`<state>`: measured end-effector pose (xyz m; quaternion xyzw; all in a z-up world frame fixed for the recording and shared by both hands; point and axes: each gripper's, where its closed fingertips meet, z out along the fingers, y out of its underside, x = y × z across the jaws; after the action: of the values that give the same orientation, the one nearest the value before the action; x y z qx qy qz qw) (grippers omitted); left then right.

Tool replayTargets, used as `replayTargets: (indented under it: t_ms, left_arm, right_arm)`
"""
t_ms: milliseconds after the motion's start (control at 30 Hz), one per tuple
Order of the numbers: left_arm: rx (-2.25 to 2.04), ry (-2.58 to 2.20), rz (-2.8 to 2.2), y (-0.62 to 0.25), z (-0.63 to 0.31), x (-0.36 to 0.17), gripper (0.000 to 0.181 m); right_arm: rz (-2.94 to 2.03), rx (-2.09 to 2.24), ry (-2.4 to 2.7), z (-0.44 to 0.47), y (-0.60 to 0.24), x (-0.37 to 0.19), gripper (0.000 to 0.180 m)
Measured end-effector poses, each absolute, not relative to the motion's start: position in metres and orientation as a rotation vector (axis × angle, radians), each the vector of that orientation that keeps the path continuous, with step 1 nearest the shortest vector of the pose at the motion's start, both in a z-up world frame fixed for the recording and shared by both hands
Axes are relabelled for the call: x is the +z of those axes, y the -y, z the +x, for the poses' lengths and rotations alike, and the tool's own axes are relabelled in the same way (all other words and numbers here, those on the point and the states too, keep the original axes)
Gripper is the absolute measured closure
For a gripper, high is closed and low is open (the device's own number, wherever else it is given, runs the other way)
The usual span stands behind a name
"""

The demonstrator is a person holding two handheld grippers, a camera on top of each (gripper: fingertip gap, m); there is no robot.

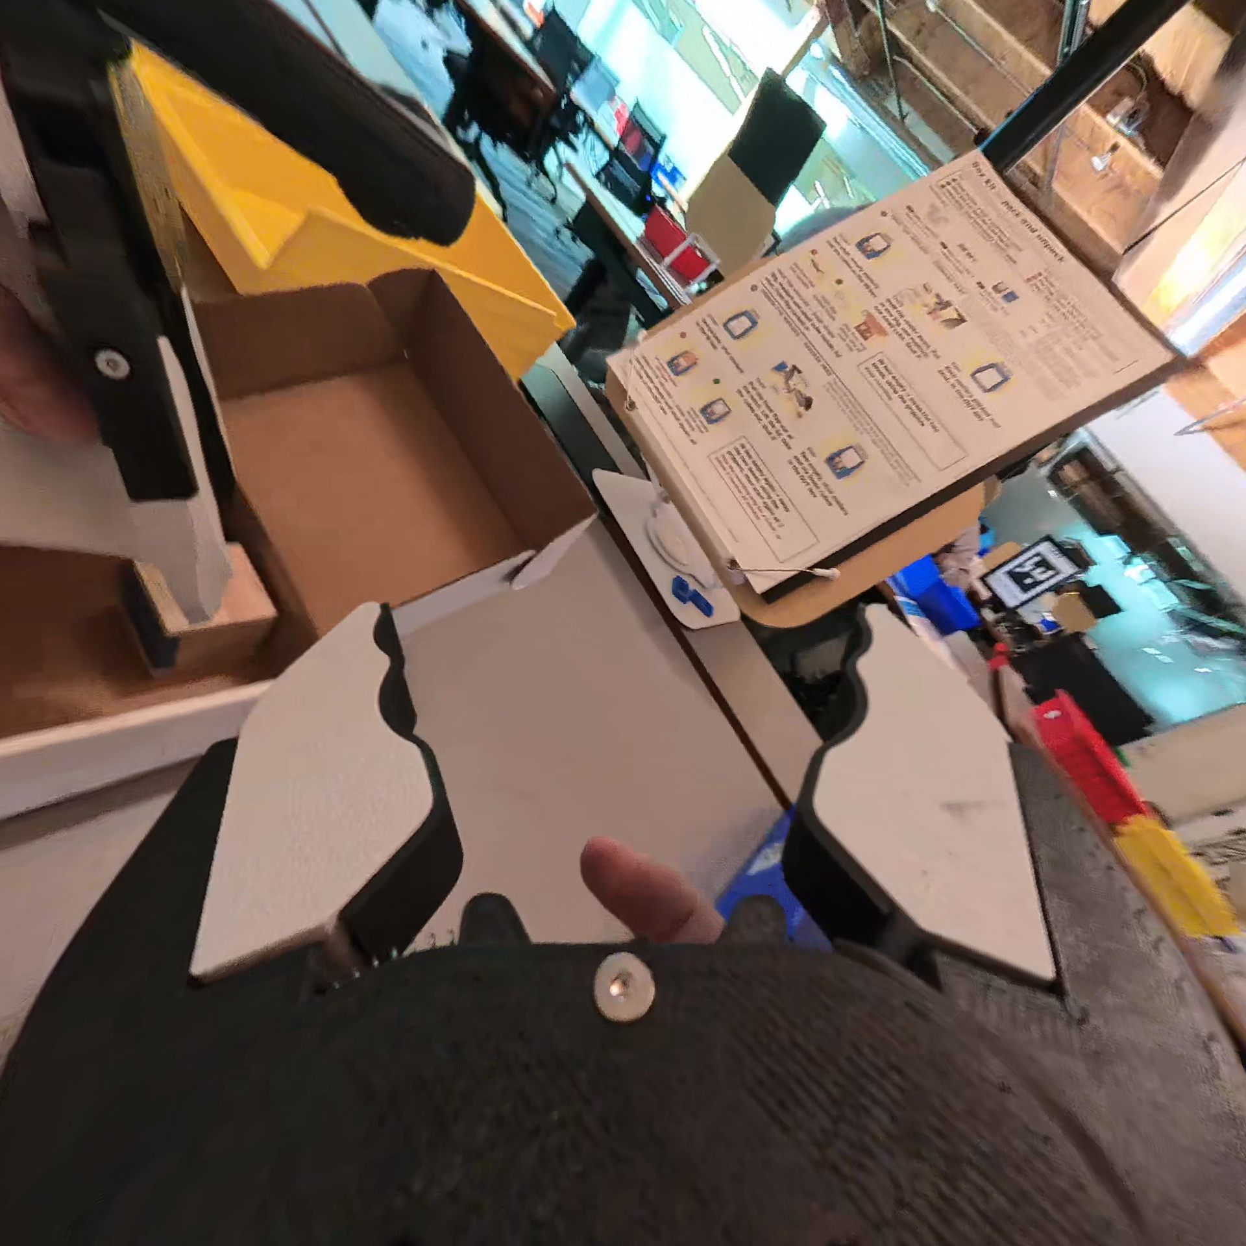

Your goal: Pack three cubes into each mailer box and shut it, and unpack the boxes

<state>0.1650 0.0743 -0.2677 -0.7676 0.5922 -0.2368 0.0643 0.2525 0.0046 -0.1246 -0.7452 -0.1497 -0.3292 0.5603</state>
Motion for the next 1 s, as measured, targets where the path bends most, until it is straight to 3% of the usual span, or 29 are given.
replayTargets:
  t_ms: [433,667,867,1000]
  left_arm:
    - [-0.393,-1.731,-2.39,-0.074,0.17,-0.286,0.135]
    - [-0.303,-1.73,-2.317,-0.075,0.17,-0.288,0.135]
    - [-0.586,-1.821,-2.315,-0.062,0.171,-0.28,0.137]
    - [-1.002,-1.847,-2.125,-0.054,0.169,-0.23,0.137]
  right_arm:
    - [-1.776,-0.832,0.427,0.248,-0.004,-0.126,0.059]
    - [-1.778,-0.806,0.415,0.25,-0.002,-0.128,0.062]
    - [-1.72,-0.656,0.352,0.244,-0.001,-0.122,0.064]
    - [-1.669,-0.381,0.268,0.227,0.002,-0.112,0.065]
